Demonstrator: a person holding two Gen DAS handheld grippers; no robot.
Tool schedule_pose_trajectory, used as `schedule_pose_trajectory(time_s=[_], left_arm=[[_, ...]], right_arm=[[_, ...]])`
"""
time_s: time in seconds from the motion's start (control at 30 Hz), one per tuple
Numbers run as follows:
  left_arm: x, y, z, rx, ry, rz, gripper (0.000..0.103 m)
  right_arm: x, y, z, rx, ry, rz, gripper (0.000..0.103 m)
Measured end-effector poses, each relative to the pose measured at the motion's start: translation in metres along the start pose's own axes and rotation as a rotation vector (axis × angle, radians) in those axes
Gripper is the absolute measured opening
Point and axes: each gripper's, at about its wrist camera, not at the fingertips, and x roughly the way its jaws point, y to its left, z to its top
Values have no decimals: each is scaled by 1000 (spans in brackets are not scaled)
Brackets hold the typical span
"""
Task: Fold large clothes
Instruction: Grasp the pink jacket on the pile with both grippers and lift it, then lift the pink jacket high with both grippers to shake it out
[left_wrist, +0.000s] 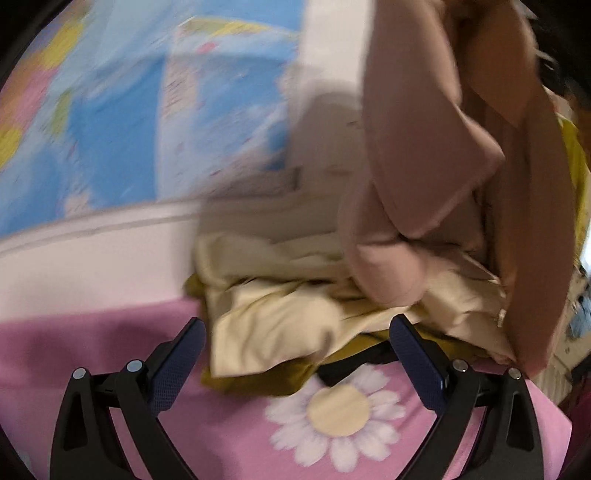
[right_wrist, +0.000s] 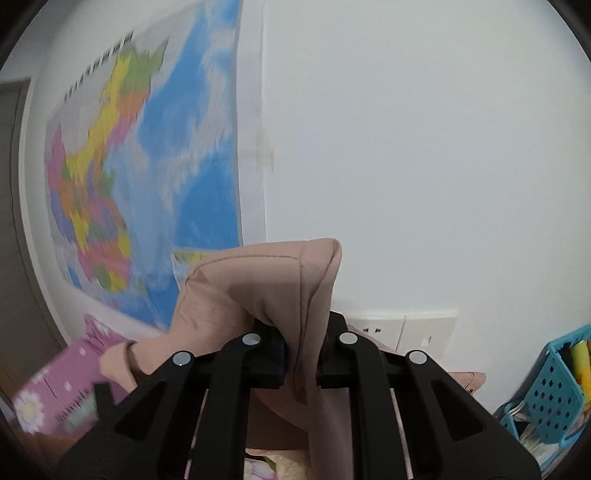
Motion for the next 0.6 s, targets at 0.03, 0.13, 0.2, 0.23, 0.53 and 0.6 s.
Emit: schedule_pose_trajectory(time_s=[0.03, 0.13, 0.2, 0.23, 0.53, 0.6], left_arm=[[4, -6, 3, 25, -17, -13, 96], [5, -22, 19, 89, -76, -95, 96], [13, -30, 28, 128, -91, -120, 96], [18, -33, 31, 134, -89, -126, 96], [55, -59, 56, 84, -18, -179, 10], [32, -51, 77, 16, -67, -199, 9]], right_arm=[[-6, -3, 0, -8, -8, -3, 11], [-21, 0, 6, -12, -32, -13, 11], [-27, 3, 8, -7, -47, -10, 11], [-30, 4, 9, -2, -48, -8, 11], [-77, 4, 9, -6, -89, -56, 10], [-104, 7, 17, -3, -130, -63, 10]])
